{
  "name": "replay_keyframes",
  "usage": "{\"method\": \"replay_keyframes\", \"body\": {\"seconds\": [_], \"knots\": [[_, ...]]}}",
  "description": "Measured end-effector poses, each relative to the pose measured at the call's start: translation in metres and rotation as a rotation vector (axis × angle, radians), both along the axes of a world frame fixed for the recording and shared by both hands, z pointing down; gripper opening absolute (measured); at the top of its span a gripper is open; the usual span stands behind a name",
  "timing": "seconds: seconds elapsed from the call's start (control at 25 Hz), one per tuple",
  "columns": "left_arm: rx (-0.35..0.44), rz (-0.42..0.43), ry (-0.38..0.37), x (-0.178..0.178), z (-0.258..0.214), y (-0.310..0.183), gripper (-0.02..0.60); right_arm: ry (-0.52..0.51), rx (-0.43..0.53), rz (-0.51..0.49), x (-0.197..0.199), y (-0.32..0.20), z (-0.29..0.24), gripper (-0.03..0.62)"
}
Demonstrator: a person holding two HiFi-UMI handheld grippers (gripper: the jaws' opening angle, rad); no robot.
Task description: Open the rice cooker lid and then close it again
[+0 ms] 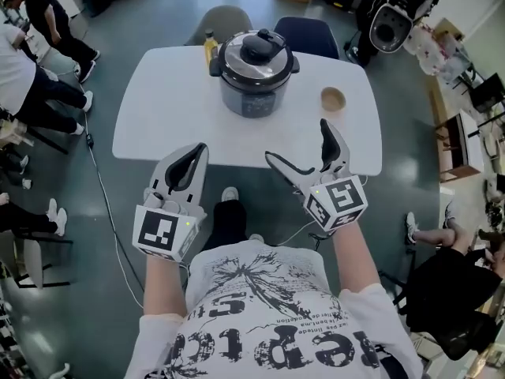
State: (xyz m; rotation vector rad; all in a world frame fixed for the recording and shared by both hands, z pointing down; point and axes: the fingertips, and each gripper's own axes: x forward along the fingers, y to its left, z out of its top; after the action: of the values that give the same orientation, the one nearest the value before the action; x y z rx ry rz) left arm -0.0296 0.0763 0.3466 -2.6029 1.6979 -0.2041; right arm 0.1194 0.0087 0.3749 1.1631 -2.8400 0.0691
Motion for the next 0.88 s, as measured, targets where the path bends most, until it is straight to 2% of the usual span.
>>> {"method": "replay_keyframes", "body": {"seconds": [0.16,0.44,0.6,0.88], "knots": [[-0.003,0.036,0.024,-0.015,0.004,-0.066,0.014,0.049,-0.025,0.018,-0.019,-0.063,0.006,0.594],[0.053,0.101,0.031,-0.045,-0.007,-0.190,0.014,0.142,-0.074,0.000,-0.073,-0.188,0.013,0.592],[0.081,0.152,0.063,-0.068,-0.010,-0.249,0.014,0.269,-0.128,-0.037,-0.111,-0.254,0.031,0.576],[0.074,0.228,0.029,-0.078,-0.012,-0.338,0.014,0.547,-0.248,-0.131,-0.140,-0.354,0.053,0.565]]}}
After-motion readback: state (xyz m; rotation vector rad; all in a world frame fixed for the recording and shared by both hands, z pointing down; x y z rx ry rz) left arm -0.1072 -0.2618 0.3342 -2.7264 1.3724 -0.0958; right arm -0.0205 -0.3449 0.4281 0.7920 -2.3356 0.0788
